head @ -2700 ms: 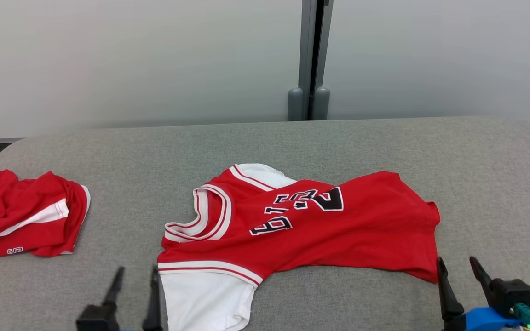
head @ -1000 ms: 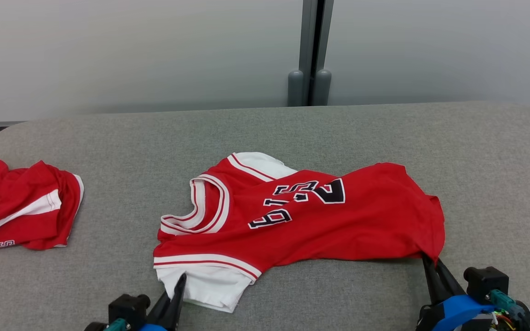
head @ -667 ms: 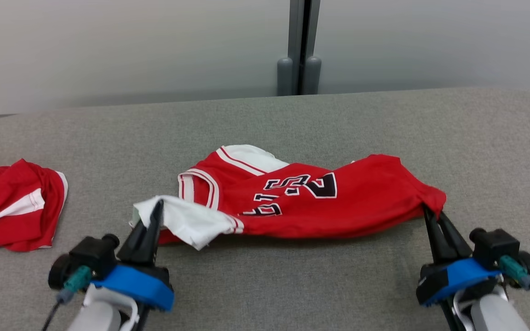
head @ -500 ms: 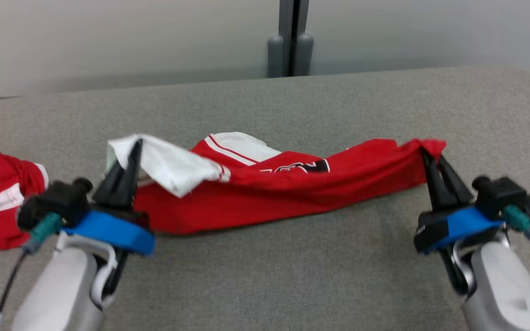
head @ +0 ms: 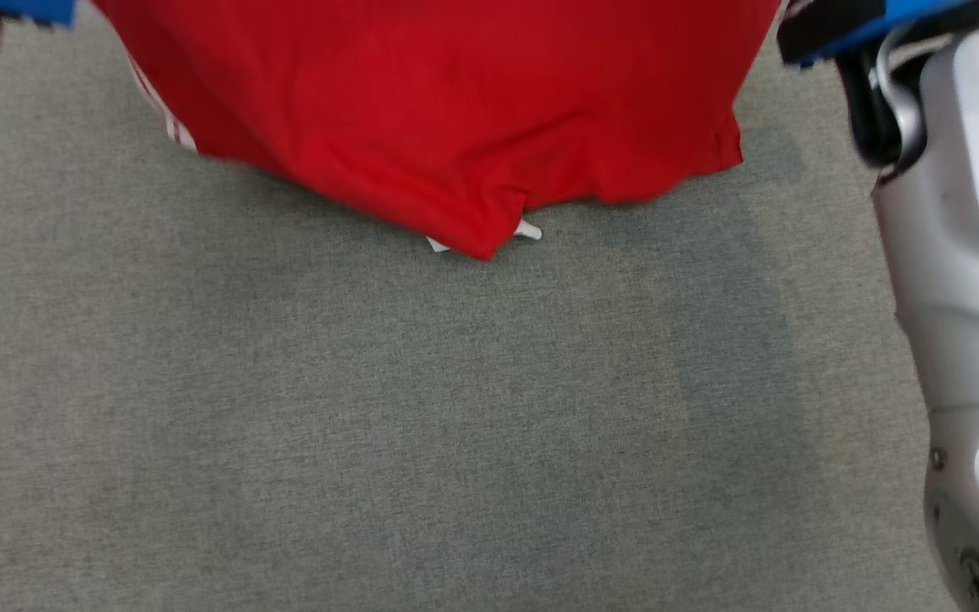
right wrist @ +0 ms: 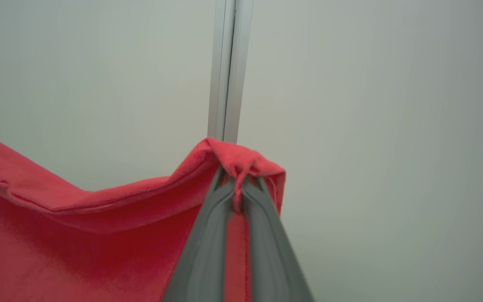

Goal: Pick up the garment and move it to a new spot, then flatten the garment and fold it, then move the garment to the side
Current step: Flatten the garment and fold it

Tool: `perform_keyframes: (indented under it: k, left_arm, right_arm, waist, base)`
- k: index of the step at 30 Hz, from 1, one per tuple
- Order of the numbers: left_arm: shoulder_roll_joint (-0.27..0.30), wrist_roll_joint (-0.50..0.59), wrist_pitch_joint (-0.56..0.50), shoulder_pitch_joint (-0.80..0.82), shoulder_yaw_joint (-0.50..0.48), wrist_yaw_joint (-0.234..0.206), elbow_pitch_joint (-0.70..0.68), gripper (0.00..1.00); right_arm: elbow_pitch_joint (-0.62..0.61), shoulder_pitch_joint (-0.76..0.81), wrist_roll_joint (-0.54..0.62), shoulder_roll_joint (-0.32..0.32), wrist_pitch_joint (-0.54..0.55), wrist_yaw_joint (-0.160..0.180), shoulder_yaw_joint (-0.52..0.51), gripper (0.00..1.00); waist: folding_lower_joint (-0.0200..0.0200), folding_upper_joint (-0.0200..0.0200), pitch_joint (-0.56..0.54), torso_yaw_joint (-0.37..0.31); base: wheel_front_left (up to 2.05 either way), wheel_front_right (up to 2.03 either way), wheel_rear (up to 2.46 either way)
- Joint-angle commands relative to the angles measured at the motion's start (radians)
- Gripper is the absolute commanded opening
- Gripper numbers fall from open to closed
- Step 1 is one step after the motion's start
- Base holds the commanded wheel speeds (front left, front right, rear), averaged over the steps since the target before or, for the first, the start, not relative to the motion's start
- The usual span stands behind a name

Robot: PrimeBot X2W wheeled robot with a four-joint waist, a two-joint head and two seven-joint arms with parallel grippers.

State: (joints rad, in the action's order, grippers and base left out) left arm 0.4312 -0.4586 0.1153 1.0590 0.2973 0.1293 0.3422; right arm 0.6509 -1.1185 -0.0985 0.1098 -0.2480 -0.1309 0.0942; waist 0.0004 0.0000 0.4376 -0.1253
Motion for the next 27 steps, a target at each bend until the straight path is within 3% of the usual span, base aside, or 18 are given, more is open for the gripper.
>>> perform_keyframes:
  k: [1,8,15,21,27]
  left_arm:
    - [0.013,-0.002,-0.006,0.081,0.019,0.001,0.017,0.0]
    - [0.025,-0.043,-0.005,0.375,0.082,0.001,0.132,0.0]
    - [0.018,-0.078,0.047,0.531,0.145,0.002,0.215,0.0]
    - [0.023,-0.134,0.085,0.497,0.21,0.002,0.252,0.0]
    - [0.029,-0.183,0.135,0.342,0.222,0.001,0.27,0.0]
  right_arm:
    - [0.036,-0.081,-0.007,-0.004,-0.003,0.0,-0.006,0.0]
    - [0.228,-0.374,-0.038,-0.01,-0.009,0.0,-0.031,0.0]
    - [0.334,-0.511,-0.022,0.01,-0.017,0.0,-0.054,0.0]
    - [0.335,-0.463,-0.029,0.021,-0.018,0.0,-0.042,0.0]
    - [0.255,-0.311,-0.043,0.018,-0.018,0.0,-0.028,0.0]
  waist:
    - [-0.0004,0.0,0.026,0.006]
    - [-0.0004,0.0,0.043,-0.017]
    - [-0.0004,0.0,0.052,-0.015]
    - [-0.0004,0.0,0.11,0.009]
    - [-0.0004,0.0,0.133,0.023]
  base:
    - [0.0,0.0,0.0]
    - [0.0,0.0,0.0]
    - [0.0,0.0,0.0]
    - [0.0,0.0,0.0]
    - [0.0,0.0,0.0]
